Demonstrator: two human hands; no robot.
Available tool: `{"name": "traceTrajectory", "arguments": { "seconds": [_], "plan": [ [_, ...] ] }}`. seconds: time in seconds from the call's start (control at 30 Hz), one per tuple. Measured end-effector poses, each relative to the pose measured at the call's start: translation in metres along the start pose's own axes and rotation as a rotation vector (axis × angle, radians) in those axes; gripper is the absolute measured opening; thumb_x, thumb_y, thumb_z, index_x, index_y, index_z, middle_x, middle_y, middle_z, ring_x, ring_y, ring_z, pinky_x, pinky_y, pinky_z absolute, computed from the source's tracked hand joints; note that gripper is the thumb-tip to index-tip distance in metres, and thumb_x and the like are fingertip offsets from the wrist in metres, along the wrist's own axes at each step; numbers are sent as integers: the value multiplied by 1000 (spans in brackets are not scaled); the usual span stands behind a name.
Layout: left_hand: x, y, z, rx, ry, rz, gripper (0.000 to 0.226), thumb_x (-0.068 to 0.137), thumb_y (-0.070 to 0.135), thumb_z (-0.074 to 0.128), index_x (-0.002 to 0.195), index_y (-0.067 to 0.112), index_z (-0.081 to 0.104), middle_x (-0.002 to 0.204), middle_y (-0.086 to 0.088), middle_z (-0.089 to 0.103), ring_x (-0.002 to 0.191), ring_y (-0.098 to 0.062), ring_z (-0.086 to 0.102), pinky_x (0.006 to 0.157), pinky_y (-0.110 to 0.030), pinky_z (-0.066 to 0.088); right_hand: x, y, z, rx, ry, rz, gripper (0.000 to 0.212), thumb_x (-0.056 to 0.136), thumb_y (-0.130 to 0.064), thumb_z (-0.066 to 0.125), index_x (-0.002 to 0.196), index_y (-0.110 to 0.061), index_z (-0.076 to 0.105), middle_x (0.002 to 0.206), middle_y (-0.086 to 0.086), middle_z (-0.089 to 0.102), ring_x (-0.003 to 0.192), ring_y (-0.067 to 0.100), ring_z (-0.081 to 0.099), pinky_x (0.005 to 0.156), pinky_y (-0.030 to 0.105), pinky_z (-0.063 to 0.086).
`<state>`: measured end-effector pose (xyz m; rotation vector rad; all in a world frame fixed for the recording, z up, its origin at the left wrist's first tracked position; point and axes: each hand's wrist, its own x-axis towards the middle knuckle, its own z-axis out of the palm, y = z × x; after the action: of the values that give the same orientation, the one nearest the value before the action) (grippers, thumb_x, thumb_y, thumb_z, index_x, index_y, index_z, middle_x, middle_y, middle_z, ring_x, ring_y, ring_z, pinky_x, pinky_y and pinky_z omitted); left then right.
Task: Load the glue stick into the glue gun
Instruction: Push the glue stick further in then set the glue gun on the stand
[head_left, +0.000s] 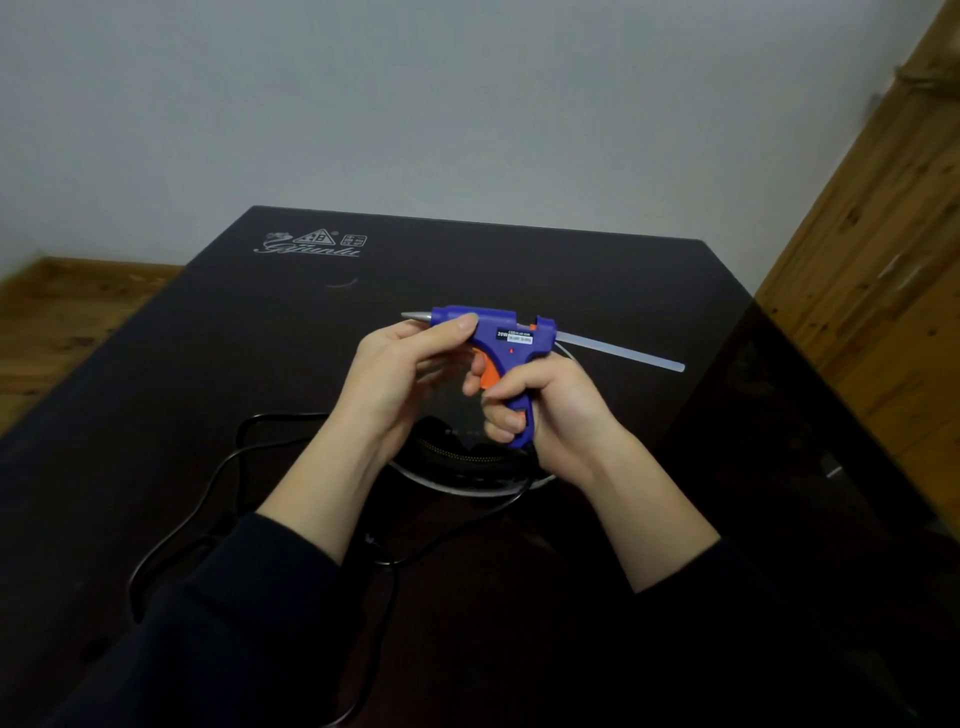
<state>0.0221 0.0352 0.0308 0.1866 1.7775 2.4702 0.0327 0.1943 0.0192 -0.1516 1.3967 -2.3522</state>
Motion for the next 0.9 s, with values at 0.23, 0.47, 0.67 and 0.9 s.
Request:
{"name": "traceTrajectory", "arguments": {
  "seconds": [0.23,0.47,0.67,0.9],
  "plan": [
    [0,0,0,-18,1,-8,23,89,19,71,88,-4,70,72,-24,66,66,-31,62,73,-30,50,-1,-2,1,-16,42,24,22,77,13,45,78,-2,61,71,14,57,35,14,41,44,24,35],
    [-1,1,1,-3,20,-1,17,88,14,70,74,9,78,69,-10,75,64,-16,71,65,-18,53,-1,-1,5,-41,108,29,21,56,10,46,70,-6,49,55,9,43,35,18,39,45,25,34],
    [-2,1,1,-10,4,-7,20,89,18,70,87,-2,72,70,-19,70,61,-23,67,66,-24,53,1,2,1,-52,82,-3,22,61,11,47,73,-2,60,65,14,53,36,16,40,45,25,36],
    [0,1,-3,-18,-30,-16,24,89,20,71,97,-2,68,73,-13,65,60,-20,54,70,-29,46,1,-1,-2,-32,-7,-37,33,78,18,45,100,5,67,87,19,71,35,12,39,45,26,36]
  ]
}}
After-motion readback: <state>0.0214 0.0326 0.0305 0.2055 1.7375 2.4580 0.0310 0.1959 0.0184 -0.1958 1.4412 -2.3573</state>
